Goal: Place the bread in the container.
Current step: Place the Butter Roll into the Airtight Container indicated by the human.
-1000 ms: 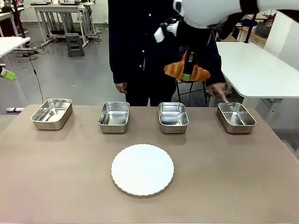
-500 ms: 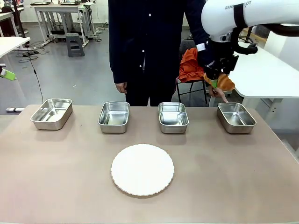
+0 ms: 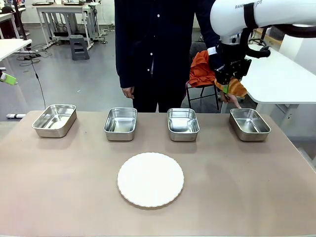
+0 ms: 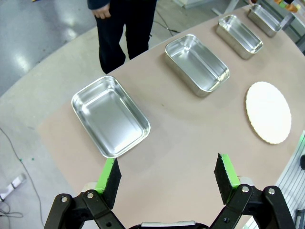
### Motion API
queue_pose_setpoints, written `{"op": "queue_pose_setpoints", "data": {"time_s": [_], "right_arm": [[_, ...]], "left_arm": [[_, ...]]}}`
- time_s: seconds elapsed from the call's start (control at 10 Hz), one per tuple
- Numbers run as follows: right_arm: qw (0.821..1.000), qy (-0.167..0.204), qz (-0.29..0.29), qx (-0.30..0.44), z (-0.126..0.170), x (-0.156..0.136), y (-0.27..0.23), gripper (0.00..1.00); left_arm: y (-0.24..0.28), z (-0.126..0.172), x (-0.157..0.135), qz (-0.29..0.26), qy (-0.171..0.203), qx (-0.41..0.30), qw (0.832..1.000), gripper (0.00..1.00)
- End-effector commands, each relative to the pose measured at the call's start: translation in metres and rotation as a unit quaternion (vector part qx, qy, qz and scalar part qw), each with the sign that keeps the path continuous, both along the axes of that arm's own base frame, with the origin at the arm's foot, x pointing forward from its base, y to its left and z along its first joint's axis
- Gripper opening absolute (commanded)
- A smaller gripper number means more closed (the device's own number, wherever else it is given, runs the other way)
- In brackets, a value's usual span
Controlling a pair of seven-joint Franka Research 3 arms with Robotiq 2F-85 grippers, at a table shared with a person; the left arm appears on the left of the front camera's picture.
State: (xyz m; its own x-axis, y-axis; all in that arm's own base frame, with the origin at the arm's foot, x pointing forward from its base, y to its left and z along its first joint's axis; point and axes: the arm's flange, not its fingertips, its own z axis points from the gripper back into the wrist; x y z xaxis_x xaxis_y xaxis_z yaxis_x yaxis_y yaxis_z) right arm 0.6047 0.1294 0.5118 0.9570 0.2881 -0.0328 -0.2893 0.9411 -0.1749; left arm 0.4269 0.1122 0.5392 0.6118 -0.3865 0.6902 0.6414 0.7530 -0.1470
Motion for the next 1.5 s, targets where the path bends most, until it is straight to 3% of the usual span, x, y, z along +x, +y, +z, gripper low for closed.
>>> {"op": "queue_pose_setpoints", "data": {"time_s": [0.0, 0.7, 1.0, 1.4], "right_arm": [[0.994, -0.038, -0.089, 0.043, -0.004, 0.01, -0.046, 0.48], [0.981, -0.079, -0.16, 0.071, -0.089, 0.022, -0.131, 0.48], [0.982, -0.068, -0.162, 0.07, -0.12, 0.018, -0.141, 0.48], [0.983, -0.059, -0.16, 0.065, -0.134, 0.001, -0.141, 0.48]], "left_arm": [[0.0, 0.001, -0.001, 0.003, -0.002, -0.001, 1.0, 1.0], [0.0, 0.001, -0.001, 0.003, -0.002, -0.001, 1.0, 1.0], [0.0, 0.001, -0.001, 0.003, -0.002, -0.001, 1.0, 1.0], [0.0, 0.001, -0.001, 0.003, -0.002, -0.001, 1.0, 1.0]]}}
